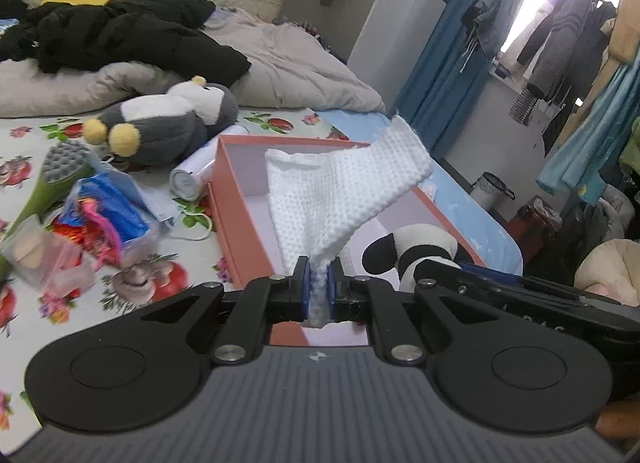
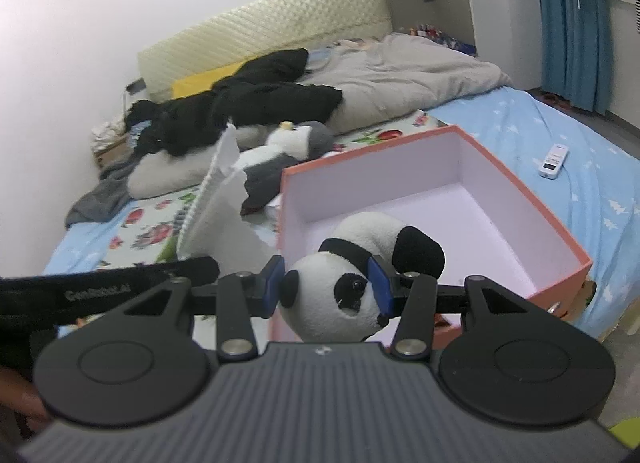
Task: Organize soft objects
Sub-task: 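Carry towel and panda over the pink box and open both grippers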
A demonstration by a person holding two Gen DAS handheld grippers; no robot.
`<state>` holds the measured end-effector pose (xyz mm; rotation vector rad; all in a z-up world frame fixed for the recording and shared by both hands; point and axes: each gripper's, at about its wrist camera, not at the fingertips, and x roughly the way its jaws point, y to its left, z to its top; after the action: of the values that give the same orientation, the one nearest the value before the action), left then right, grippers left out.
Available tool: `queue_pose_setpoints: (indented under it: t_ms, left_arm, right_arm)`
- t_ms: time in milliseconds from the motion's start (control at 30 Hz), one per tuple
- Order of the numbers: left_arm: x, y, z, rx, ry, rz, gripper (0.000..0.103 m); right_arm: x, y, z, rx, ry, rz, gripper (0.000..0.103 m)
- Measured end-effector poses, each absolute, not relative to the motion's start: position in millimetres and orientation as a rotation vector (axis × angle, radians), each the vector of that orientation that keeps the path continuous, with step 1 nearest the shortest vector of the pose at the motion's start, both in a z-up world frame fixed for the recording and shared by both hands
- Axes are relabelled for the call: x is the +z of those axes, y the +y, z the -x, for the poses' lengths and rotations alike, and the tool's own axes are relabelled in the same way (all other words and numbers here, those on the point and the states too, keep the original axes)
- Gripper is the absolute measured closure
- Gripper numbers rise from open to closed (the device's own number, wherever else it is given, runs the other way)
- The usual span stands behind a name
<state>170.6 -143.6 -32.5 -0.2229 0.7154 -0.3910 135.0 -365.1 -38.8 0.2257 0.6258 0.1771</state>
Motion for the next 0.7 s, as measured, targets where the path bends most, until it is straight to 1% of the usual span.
queue_pose_setpoints:
  t_ms: [367, 700]
  left_arm:
    - [-59.6, -172.9, -256.1, -0.385, 0.807, 0.213, 0.092]
    - [-104.6, -205.4, -327.8, -0.397, 0.911, 0.178, 0.092]
  right_arm:
    - [-71.7, -393.4, -198.6, 0.155, 0.700, -0.256, 0.053]
    - [-110.7, -413.3, -251.1, 0.130, 0.773, -0.260, 0.052]
